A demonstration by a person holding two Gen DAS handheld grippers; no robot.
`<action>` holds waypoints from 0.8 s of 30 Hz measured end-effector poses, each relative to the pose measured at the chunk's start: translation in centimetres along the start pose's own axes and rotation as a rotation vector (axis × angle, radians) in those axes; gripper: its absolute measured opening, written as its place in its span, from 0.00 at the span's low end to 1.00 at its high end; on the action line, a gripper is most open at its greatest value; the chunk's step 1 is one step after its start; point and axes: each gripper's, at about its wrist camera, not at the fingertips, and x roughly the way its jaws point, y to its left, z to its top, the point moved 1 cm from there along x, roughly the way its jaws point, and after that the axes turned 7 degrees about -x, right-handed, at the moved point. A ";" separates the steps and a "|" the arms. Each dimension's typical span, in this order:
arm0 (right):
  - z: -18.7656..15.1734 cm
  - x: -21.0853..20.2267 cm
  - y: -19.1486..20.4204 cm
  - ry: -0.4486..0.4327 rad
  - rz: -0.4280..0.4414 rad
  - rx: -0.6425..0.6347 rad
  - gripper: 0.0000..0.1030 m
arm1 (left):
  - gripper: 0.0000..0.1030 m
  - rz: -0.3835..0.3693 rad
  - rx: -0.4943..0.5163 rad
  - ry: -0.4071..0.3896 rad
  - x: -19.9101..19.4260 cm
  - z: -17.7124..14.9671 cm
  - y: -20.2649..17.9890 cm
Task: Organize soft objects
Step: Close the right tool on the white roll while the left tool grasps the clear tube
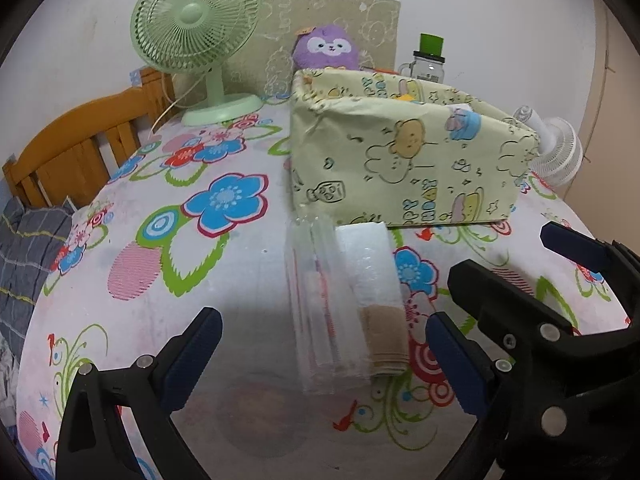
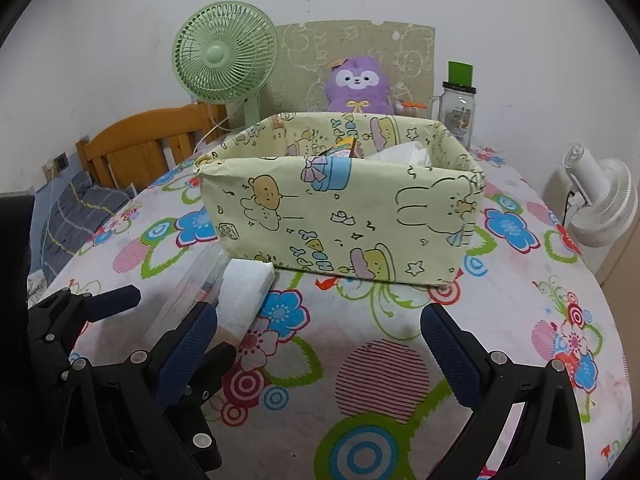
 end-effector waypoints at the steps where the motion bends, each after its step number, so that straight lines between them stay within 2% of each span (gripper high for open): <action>1: 0.1 0.2 0.0 0.002 0.004 0.003 1.00 | 0.98 0.001 -0.007 0.005 0.1 0.0 0.2; 3: 0.2 0.5 0.0 0.007 0.010 0.009 1.00 | 0.97 0.002 -0.021 0.014 0.3 0.1 0.4; 5: 0.3 0.8 0.1 0.013 0.010 0.009 1.00 | 0.90 0.001 -0.030 0.025 0.5 0.2 0.6; 13: 0.2 1.7 0.2 0.038 0.007 0.037 1.00 | 0.73 -0.005 -0.032 0.045 1.0 0.3 1.1; 18: 0.4 1.7 0.4 0.041 0.002 0.034 1.00 | 0.73 -0.030 -0.015 0.045 0.8 0.3 1.0; 24: 1.1 1.7 1.1 0.041 0.009 0.031 1.00 | 0.73 -0.017 -0.028 0.042 0.1 0.6 1.9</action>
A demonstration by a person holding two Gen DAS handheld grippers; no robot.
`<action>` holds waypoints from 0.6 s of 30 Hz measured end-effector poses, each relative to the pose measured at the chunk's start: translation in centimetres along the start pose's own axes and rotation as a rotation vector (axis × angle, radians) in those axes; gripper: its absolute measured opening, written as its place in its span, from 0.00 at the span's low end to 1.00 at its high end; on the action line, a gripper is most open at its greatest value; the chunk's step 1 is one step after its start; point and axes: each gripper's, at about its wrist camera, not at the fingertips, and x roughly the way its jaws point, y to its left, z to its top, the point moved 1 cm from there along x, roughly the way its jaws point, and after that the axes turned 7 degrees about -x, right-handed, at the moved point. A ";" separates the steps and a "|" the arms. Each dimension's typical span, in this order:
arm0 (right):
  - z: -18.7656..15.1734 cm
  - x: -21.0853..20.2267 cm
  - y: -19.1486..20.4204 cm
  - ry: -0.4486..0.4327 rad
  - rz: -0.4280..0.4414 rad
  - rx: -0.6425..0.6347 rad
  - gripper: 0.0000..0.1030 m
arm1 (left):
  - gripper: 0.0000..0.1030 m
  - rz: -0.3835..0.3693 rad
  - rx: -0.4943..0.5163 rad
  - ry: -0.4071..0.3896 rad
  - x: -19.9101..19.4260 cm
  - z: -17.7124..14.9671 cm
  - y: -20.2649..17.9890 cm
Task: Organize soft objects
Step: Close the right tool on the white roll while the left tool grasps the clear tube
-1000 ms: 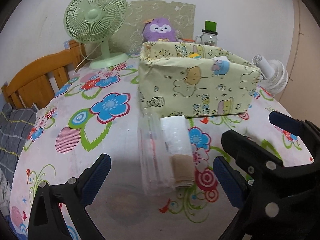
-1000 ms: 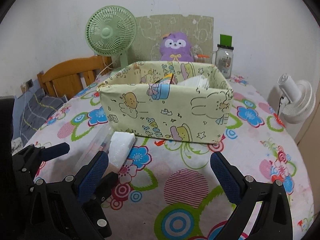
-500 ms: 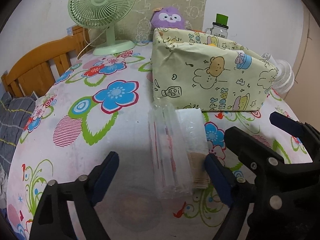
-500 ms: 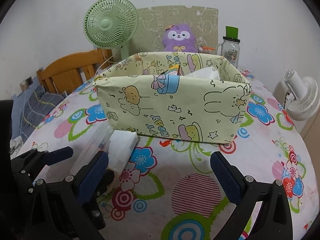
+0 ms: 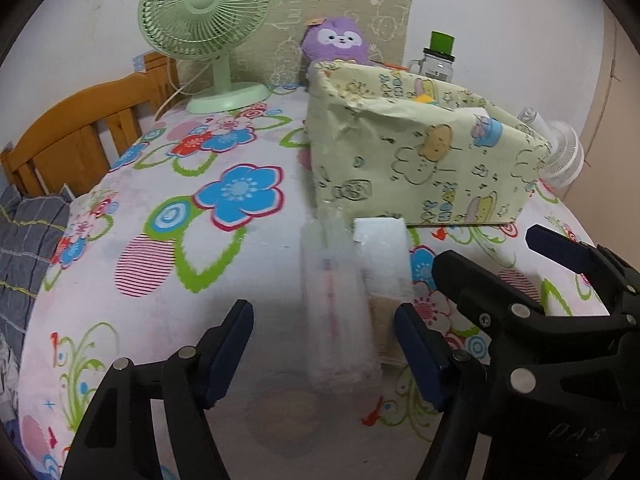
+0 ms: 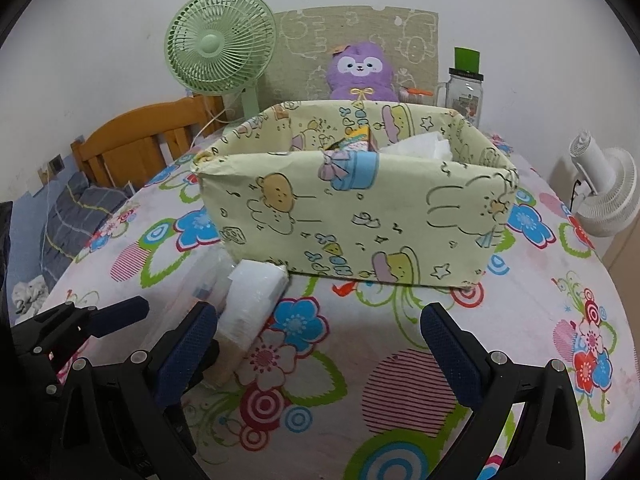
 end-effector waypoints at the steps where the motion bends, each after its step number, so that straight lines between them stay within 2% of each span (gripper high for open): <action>1: 0.1 0.0 0.1 -0.001 0.004 0.004 1.00 | 0.73 0.007 -0.001 -0.002 -0.2 0.1 0.2; 6: 0.3 0.2 0.7 0.008 0.040 0.022 1.00 | 0.73 0.035 0.012 -0.026 -1.0 0.5 0.7; 12: 0.2 1.3 1.6 0.046 0.046 0.007 0.95 | 0.53 0.041 0.061 0.006 0.1 0.3 0.3; 14: 0.2 1.9 1.7 0.068 0.053 0.017 0.93 | 0.43 0.041 0.064 0.014 0.6 0.3 0.4; 18: 0.0 3.2 1.9 0.115 0.087 0.050 0.80 | 0.39 0.017 0.052 0.036 1.3 0.3 0.7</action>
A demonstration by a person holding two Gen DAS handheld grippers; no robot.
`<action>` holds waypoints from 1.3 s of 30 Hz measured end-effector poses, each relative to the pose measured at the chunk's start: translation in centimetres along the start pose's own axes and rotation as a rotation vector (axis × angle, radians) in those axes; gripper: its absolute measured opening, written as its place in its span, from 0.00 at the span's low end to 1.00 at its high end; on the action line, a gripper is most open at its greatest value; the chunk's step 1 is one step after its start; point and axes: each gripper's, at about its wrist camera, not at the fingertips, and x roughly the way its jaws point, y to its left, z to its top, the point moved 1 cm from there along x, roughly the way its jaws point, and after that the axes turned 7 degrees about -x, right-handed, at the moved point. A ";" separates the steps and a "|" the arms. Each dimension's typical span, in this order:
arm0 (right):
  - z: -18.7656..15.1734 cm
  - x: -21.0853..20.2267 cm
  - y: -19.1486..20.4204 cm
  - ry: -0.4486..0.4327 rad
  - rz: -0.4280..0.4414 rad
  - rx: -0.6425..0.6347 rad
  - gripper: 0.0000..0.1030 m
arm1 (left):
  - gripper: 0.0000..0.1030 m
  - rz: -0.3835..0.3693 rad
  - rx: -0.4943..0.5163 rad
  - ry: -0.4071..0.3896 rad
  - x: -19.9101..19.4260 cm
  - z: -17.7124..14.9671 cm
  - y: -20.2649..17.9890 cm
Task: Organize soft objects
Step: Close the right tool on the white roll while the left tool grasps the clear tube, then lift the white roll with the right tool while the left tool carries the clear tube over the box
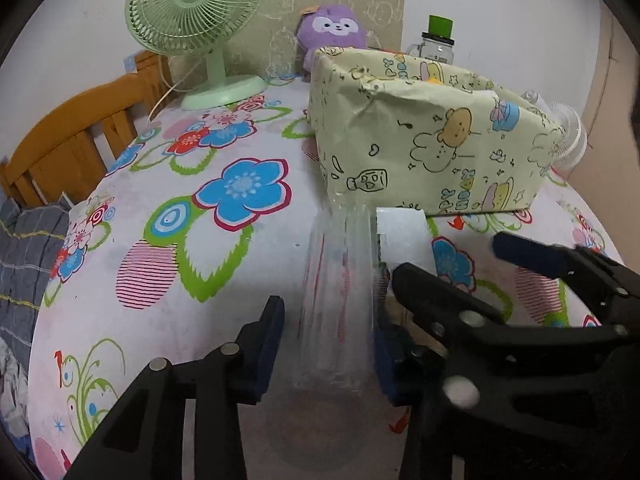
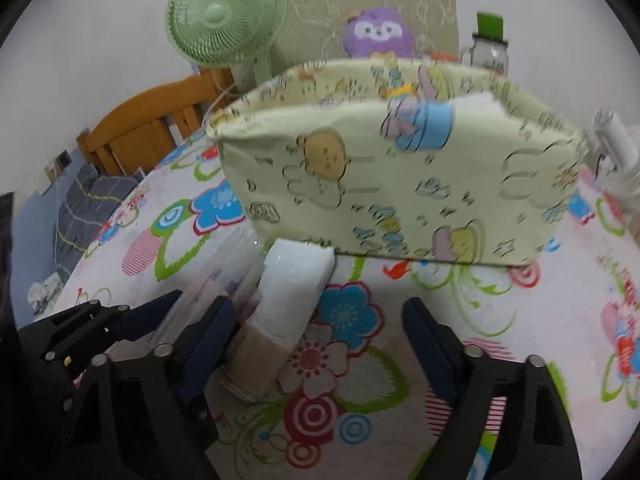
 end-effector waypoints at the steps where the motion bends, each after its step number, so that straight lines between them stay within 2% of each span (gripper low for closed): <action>1: 0.0 0.4 0.0 0.015 0.011 0.009 0.76 | 0.37 -0.002 0.010 -0.003 0.0 0.0 -0.1; 5: 0.3 0.9 0.8 0.023 0.001 -0.019 0.61 | 0.33 0.004 0.050 -0.021 -0.1 -0.3 -0.7; 7: 0.5 1.1 1.3 0.026 0.011 -0.038 0.42 | 0.32 0.010 0.065 -0.030 -0.2 -0.5 -1.0; 8: 0.6 1.2 1.5 0.030 0.020 -0.043 0.37 | 0.32 0.012 0.068 -0.033 -0.2 -0.5 -1.1; 12: 0.6 1.2 1.5 0.031 0.021 -0.035 0.32 | 0.31 0.004 0.055 -0.028 -0.2 -0.3 -0.9; 24: -0.6 -0.2 -0.6 0.032 -0.016 0.003 0.29 | 0.31 -0.034 0.089 -0.010 -0.4 -0.7 -3.0; 32: -1.6 -1.8 -2.3 0.019 -0.046 0.024 0.29 | 0.23 -0.053 0.110 -0.027 -0.9 -1.2 -5.2; 39: -2.3 -3.1 -3.7 0.001 -0.069 0.042 0.29 | 0.23 -0.061 0.125 -0.039 -1.5 -1.6 -6.8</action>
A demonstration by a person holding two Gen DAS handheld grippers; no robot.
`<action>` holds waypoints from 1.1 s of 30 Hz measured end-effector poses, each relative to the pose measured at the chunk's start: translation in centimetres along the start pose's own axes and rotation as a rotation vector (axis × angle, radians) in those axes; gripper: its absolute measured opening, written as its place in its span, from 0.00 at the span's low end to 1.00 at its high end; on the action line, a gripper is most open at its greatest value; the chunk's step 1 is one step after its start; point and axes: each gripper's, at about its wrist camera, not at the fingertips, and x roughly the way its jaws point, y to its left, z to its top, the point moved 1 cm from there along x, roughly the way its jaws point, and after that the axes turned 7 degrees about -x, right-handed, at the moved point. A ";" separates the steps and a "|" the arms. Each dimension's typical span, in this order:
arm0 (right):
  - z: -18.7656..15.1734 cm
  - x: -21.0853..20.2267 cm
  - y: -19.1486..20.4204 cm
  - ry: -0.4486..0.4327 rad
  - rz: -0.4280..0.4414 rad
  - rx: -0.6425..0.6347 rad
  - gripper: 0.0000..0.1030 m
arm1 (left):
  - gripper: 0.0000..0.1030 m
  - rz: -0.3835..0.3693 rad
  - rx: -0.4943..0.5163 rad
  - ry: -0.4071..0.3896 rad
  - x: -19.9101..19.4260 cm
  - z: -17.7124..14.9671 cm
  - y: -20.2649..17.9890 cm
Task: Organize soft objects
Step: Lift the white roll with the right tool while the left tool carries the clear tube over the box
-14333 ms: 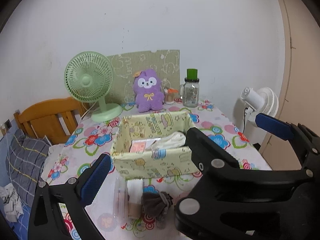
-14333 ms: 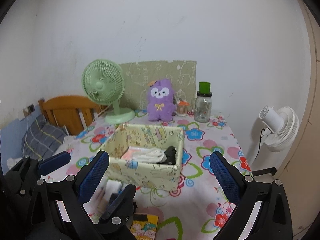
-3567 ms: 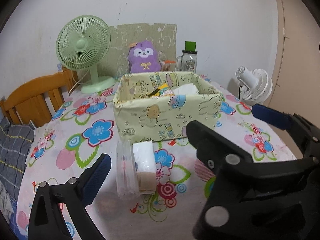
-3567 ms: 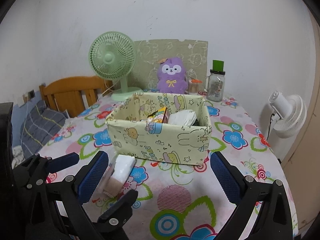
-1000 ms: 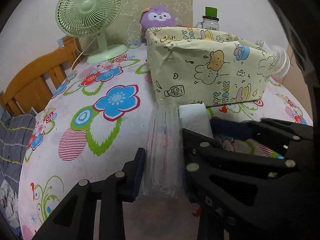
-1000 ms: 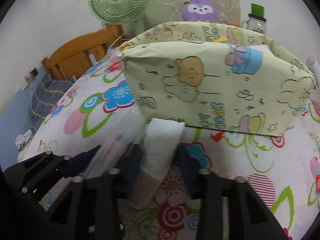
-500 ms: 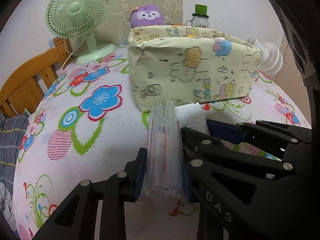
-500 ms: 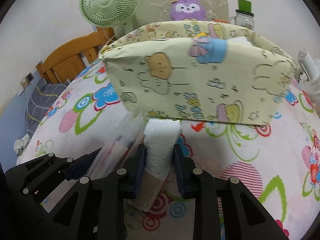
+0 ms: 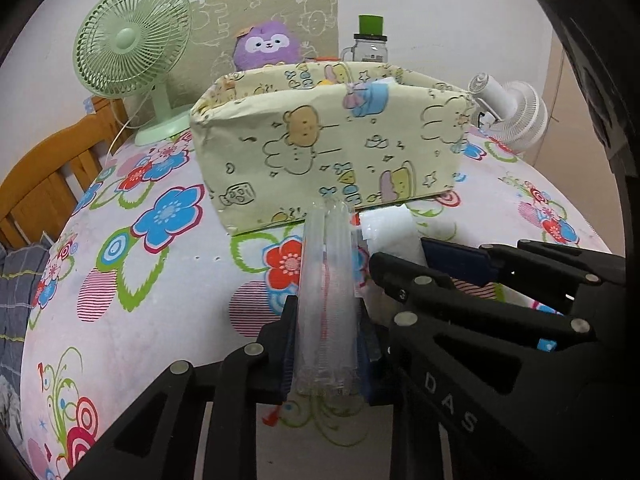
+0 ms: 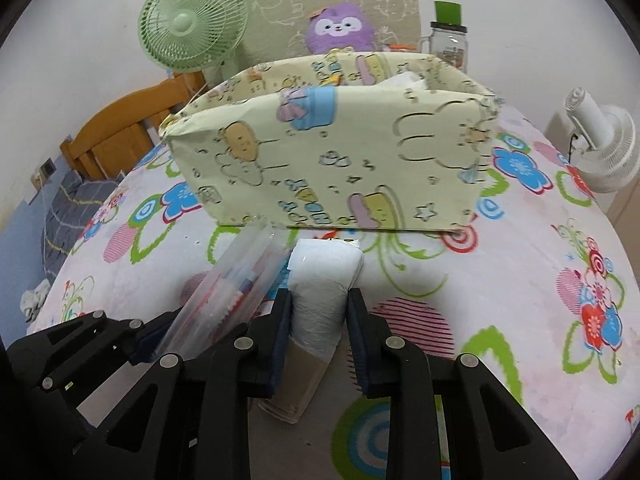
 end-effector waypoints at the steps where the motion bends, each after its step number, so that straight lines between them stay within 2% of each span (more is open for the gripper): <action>1: 0.0 -0.2 -0.2 -0.002 -0.001 0.006 0.29 | 0.23 0.001 0.000 -0.002 -0.1 0.0 -0.2; 14: 0.3 -3.2 -1.6 -0.048 -0.024 0.004 0.29 | 0.23 -0.021 -0.002 -0.037 -2.0 0.7 -2.3; 23: 1.5 -6.1 -2.2 -0.107 -0.067 -0.021 0.29 | 0.23 -0.039 -0.010 -0.070 -3.8 2.3 -3.6; 33: 3.0 -8.4 -2.2 -0.154 -0.069 -0.029 0.29 | 0.23 -0.038 0.005 -0.113 -5.9 3.9 -4.5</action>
